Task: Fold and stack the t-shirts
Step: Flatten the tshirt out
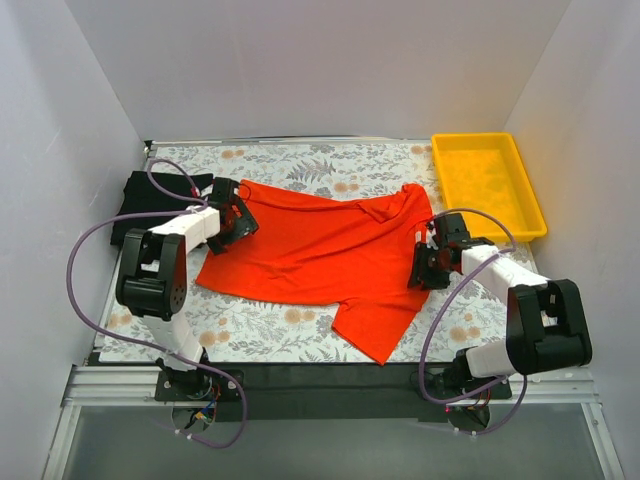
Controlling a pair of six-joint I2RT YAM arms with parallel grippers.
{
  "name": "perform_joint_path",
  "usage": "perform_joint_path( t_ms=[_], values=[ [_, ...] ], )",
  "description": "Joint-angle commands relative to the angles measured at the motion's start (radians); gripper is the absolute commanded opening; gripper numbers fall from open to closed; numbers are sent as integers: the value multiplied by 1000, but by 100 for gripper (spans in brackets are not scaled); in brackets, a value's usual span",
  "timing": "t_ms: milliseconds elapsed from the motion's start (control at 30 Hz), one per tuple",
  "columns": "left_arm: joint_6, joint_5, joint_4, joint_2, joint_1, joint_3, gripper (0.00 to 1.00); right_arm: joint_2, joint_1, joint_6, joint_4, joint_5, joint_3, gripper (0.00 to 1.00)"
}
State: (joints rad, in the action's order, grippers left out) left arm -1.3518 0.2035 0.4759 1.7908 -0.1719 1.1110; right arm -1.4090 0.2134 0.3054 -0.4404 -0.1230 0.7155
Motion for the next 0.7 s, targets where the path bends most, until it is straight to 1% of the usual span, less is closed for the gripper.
perform_joint_path(
  t_ms=[0, 100, 133, 200, 333, 467, 533, 567, 633, 667],
  values=[
    [-55, 40, 27, 2, 18, -66, 81, 30, -54, 9, -50, 52, -48, 43],
    [-90, 33, 43, -34, 37, -118, 81, 54, -75, 6, -75, 54, -63, 45],
    [-95, 33, 52, -48, 40, -157, 81, 62, -83, 6, -84, 51, -67, 46],
    [-113, 33, 70, -111, 49, -201, 81, 88, -94, 6, -104, 46, -83, 46],
    [-139, 17, 89, -246, 52, -354, 81, 139, -112, 11, -132, 42, -116, 48],
    [-158, 40, 90, -364, 54, -422, 81, 174, -115, -9, -126, 65, -100, 48],
    [-135, 59, 46, -418, 54, -412, 82, 177, -115, -52, -109, 54, -62, 48],
    [-109, 59, 29, -421, 54, -371, 82, 171, -108, -75, -109, 36, -6, 48],
    [-75, 51, 24, -401, 54, -317, 82, 170, -79, -97, -112, 14, 54, 47],
    [-61, 44, 26, -392, 54, -257, 82, 168, -51, -103, -110, 11, 112, 47]
  ],
)
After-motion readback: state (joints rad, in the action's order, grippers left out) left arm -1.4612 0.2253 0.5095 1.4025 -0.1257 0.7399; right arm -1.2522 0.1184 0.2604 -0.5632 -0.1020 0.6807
